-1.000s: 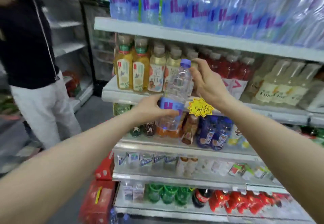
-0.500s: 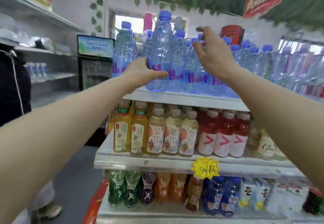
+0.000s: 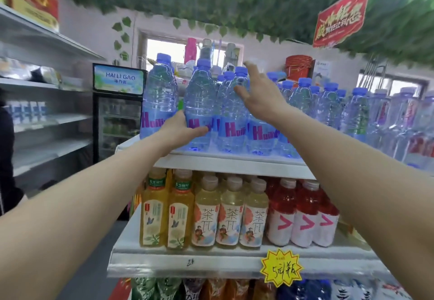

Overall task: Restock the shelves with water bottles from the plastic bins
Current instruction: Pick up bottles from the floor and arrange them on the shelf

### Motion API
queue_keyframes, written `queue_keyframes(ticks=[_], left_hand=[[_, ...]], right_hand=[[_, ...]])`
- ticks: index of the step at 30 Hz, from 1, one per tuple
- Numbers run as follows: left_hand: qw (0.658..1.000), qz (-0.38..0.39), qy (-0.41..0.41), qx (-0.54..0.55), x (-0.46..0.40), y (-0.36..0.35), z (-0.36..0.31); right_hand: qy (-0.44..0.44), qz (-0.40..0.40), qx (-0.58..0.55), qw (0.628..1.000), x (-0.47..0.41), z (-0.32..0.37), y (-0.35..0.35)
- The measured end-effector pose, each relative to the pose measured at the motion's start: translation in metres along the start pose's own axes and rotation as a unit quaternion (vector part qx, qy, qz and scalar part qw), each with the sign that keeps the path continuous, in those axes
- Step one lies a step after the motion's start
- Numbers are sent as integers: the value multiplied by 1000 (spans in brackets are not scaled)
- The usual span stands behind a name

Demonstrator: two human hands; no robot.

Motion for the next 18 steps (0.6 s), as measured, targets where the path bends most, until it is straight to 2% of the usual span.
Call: queue_keyframes(ticks=[5,10,18], left_hand=[[990,-74,-37,-115,7,0,-1],[990,-84,-42,-105,8,2,1],[988,-103,-58,-99,10,0,4]], right_hand=[[-12,3,14,1000,-3,4,-10],[-24,12,19,999,-3,7,-14],[-35,-24,21,999,-9,3,-20]])
Point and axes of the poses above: each hand's wrist, its own x-axis away from the middle knuckle, its own y-axis out of the back of the hand, z = x × y, the point moved 7 cm from there along -x, towards the middle knuckle, and after that the axes turned 3 degrees about y, right-handed, at the moved point
